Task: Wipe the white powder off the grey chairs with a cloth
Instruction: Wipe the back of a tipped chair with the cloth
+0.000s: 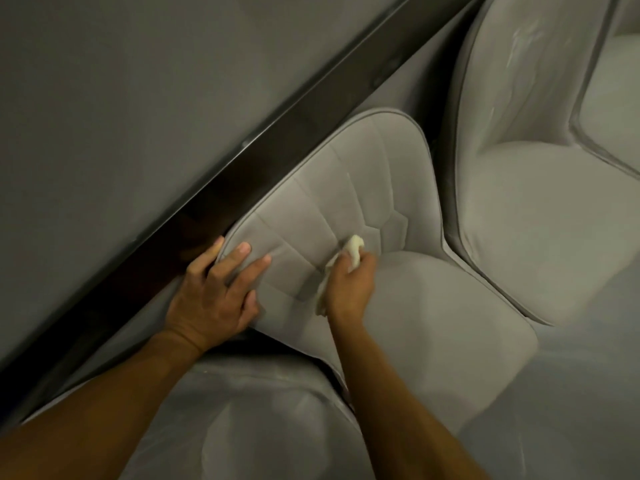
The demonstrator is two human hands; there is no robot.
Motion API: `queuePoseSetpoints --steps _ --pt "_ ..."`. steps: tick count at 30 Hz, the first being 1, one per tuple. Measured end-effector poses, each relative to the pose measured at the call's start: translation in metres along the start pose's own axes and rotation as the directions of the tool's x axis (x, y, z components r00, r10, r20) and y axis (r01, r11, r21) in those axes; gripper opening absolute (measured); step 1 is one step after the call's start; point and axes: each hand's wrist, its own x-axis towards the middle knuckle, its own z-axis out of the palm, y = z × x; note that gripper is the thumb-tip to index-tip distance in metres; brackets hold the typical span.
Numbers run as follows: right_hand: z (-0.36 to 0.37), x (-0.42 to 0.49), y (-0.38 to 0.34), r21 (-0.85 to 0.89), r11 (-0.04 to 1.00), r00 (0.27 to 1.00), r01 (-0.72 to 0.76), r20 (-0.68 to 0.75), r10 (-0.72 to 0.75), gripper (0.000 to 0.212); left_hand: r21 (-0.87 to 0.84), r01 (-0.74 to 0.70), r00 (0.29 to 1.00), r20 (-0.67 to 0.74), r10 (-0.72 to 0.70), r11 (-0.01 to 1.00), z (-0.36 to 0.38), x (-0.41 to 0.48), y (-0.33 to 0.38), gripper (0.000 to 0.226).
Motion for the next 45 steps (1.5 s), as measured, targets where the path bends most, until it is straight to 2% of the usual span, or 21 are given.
queuePoseSetpoints --steps 3,6,8,10,12,15,18,21,23,25,28,29,31,33,34,35,36,38,40,42,45 --pt "-0.001 -0.016 -0.034 0.078 0.960 0.961 0.270 0.043 -0.274 0.018 -0.013 0.014 1.000 0.005 -0.014 1.000 0.001 -0.003 -0.001 0.050" --pt "0.012 -0.023 -0.056 0.073 0.920 0.919 0.384 0.063 -0.389 0.014 -0.030 0.005 1.000 0.010 -0.005 1.000 0.002 -0.002 -0.001 0.051" --pt "0.020 -0.015 -0.050 0.036 0.944 0.944 0.328 0.013 -0.328 0.013 -0.038 0.017 1.000 0.011 -0.017 0.999 0.002 -0.002 -0.001 0.051" --pt "0.017 -0.002 -0.041 0.033 0.983 0.984 0.180 -0.012 -0.179 0.007 -0.049 0.025 1.000 -0.003 -0.025 0.998 0.002 -0.002 0.000 0.051" --pt "0.010 0.004 -0.039 0.060 0.995 0.996 0.084 -0.010 -0.083 0.012 -0.048 0.022 1.000 -0.008 -0.023 0.999 0.003 -0.002 0.001 0.051" --pt "0.007 -0.005 -0.057 0.116 0.975 0.981 0.190 -0.056 -0.184 0.030 -0.046 0.023 1.000 0.009 -0.023 0.999 0.005 -0.003 0.000 0.052" --pt "0.018 -0.014 -0.089 0.183 0.909 0.927 0.375 -0.064 -0.370 0.030 -0.063 0.029 0.999 0.016 -0.028 0.998 0.004 -0.003 -0.001 0.051" --pt "0.027 -0.004 -0.098 0.098 0.876 0.880 0.473 -0.114 -0.462 0.028 -0.082 0.036 0.999 -0.001 -0.036 0.996 0.003 -0.001 0.001 0.050" --pt "0.026 0.005 -0.091 0.044 0.883 0.875 0.468 -0.161 -0.456 0.028 -0.081 0.040 0.999 -0.010 -0.041 0.996 0.004 -0.002 0.001 0.050" --pt "0.023 0.013 -0.084 0.027 0.920 0.905 0.392 -0.190 -0.380 0.025 -0.079 0.040 0.999 -0.007 -0.041 0.996 0.005 -0.002 0.000 0.050" --pt "0.018 0.020 -0.083 0.104 0.970 0.958 0.219 -0.211 -0.194 0.019 -0.078 0.044 0.999 -0.017 -0.046 0.996 0.006 -0.002 0.000 0.049" --pt "0.017 0.019 -0.087 0.125 0.970 0.958 0.210 -0.222 -0.179 0.021 -0.079 0.046 0.999 -0.014 -0.048 0.996 0.007 -0.003 0.000 0.048" --pt "0.017 0.012 -0.100 0.129 0.926 0.916 0.356 -0.243 -0.318 0.029 -0.083 0.040 0.999 -0.006 -0.041 0.996 0.007 -0.003 -0.001 0.047" --pt "0.019 0.009 -0.107 0.047 0.829 0.813 0.557 -0.232 -0.533 0.032 -0.089 0.036 0.999 -0.007 -0.037 0.995 0.008 -0.004 -0.002 0.045" --pt "0.020 0.013 -0.106 0.008 0.804 0.785 0.595 -0.219 -0.579 0.032 -0.097 0.041 0.999 -0.007 -0.042 0.994 0.008 -0.004 -0.002 0.045" --pt "0.021 0.019 -0.101 -0.002 0.814 0.795 0.580 -0.214 -0.567 0.032 -0.104 0.046 0.999 -0.009 -0.047 0.994 0.007 -0.004 -0.001 0.046" --pt "0.020 0.026 -0.095 0.012 0.855 0.835 0.518 -0.221 -0.503 0.031 -0.106 0.049 0.999 -0.016 -0.051 0.993 0.007 -0.004 -0.001 0.047" --pt "0.013 0.042 -0.079 0.062 0.946 0.923 0.318 -0.250 -0.294 0.028 -0.101 0.045 0.999 -0.025 -0.048 0.994 0.007 -0.003 0.000 0.048" --pt "0.006 0.050 -0.070 0.065 0.980 0.948 0.189 -0.271 -0.165 0.024 -0.100 0.037 0.999 -0.033 -0.040 0.994 0.007 -0.003 -0.001 0.048" --pt "0.006 0.047 -0.076 0.067 0.973 0.940 0.222 -0.279 -0.196 0.025 -0.099 0.031 0.999 -0.036 -0.035 0.995 0.007 -0.003 -0.001 0.048" --pt "0.013 0.035 -0.095 0.068 0.889 0.865 0.452 -0.275 -0.419 0.032 -0.093 0.024 0.999 -0.030 -0.027 0.995 0.007 -0.003 -0.001 0.047"
